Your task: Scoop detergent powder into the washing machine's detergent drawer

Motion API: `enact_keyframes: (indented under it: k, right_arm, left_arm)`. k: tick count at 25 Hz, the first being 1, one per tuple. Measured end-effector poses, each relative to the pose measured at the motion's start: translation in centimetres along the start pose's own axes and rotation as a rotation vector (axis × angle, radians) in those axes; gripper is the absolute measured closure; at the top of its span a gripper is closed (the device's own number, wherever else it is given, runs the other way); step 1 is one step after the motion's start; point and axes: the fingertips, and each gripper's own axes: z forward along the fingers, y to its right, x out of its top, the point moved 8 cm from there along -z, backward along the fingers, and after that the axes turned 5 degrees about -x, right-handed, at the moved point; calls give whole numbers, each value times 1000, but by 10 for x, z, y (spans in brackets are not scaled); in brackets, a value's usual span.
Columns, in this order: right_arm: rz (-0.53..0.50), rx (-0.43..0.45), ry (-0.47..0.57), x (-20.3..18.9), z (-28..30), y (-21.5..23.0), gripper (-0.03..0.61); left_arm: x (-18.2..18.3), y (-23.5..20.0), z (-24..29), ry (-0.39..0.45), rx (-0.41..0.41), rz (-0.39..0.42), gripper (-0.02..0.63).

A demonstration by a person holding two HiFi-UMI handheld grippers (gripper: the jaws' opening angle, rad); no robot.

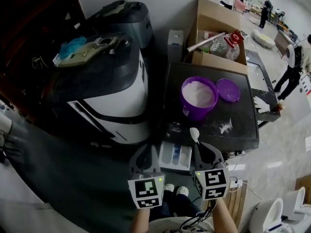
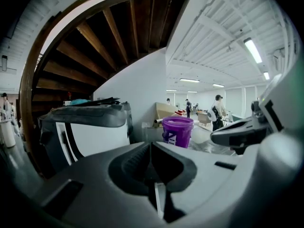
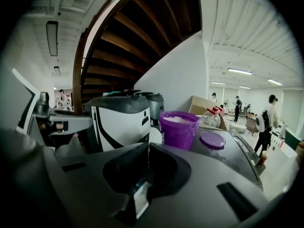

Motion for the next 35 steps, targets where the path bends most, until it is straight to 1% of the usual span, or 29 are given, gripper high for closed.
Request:
enact_keyframes:
  k: [4, 9, 15, 18, 22, 35]
  right_arm:
    - [34, -31, 89, 26, -10, 7, 558]
    - [38, -70, 200, 53, -22, 13, 558]
    - [40, -92, 286, 78, -33, 17, 558]
    - [40, -101, 318, 86, -35, 20, 558]
    - [45, -108, 347, 93, -37, 23, 558]
    - [52, -105, 396, 103, -46, 30, 558]
  left_arm:
    - [20, -2, -4, 49, 9, 8, 598]
    - [44, -1, -8, 115, 18, 40, 598]
    - [70, 0, -15, 176, 21, 63, 598]
    - [81, 1, -17, 205, 24, 60, 598]
    - [87, 1, -17, 230, 30, 88, 598]
    - [104, 4, -24, 275, 51, 98, 598]
